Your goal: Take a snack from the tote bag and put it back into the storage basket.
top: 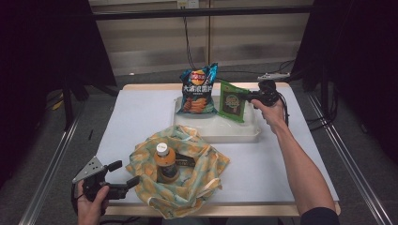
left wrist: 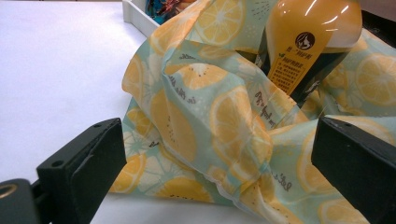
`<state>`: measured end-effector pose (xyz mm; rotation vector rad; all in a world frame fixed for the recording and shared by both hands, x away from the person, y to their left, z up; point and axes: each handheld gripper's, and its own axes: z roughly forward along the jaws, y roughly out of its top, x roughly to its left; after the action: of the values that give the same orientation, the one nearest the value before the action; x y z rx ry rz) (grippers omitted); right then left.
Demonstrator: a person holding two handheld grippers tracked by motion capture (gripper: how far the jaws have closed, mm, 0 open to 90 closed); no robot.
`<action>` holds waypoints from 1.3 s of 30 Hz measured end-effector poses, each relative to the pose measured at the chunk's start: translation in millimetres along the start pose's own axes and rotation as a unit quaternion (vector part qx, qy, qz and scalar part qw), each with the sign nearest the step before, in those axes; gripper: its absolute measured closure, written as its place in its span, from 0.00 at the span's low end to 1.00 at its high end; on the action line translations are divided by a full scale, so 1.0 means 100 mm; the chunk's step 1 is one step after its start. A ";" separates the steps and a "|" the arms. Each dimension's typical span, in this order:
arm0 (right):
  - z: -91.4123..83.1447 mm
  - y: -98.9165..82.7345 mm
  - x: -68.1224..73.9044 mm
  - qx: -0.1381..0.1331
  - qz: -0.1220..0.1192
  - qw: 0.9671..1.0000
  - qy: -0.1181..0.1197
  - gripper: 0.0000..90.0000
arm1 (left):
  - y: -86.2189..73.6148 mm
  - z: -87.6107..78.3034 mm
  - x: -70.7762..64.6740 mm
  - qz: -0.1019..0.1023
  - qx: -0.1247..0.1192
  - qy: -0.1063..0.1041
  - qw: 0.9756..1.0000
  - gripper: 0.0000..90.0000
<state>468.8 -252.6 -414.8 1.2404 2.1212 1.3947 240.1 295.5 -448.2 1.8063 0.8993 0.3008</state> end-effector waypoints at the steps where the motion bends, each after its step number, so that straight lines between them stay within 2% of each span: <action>1: 0.00 0.00 -0.01 0.001 0.003 1.000 -0.005 0.81 | 0.00 0.00 0.00 0.001 -0.001 -0.002 1.000 0.03; 17: 0.25 0.20 -0.08 0.032 -0.017 0.999 -0.032 0.80 | -0.01 -0.01 0.01 -0.007 -0.008 -0.004 1.000 0.03; 21: 0.28 0.20 -0.11 0.035 -0.018 0.998 -0.040 0.79 | -0.01 -0.02 0.01 -0.008 -0.009 -0.008 1.000 0.03; 23: 0.31 0.15 -0.16 0.040 -0.010 0.998 -0.047 0.77 | -0.01 -0.02 0.01 -0.008 -0.006 -0.006 1.000 0.03; 30: 0.34 0.13 -0.23 0.042 -0.006 0.997 -0.071 0.72 | 0.00 -0.01 0.00 -0.007 -0.006 -0.003 1.000 0.03; 33: 0.35 0.10 -0.26 0.045 0.005 0.996 -0.082 0.68 | 0.00 -0.02 0.00 -0.005 -0.006 -0.008 1.000 0.03; 35: 0.35 0.08 -0.28 0.047 0.004 0.995 -0.083 0.66 | -0.01 -0.02 0.01 -0.007 -0.006 -0.008 1.000 0.03; 39: 0.35 0.08 -0.30 0.047 0.008 0.994 -0.095 0.58 | -0.01 -0.02 0.01 -0.007 -0.006 -0.009 1.000 0.03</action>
<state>512.7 -254.7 -429.6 1.3707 2.0691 1.1445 239.4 297.7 -448.5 1.7892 0.8959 0.2809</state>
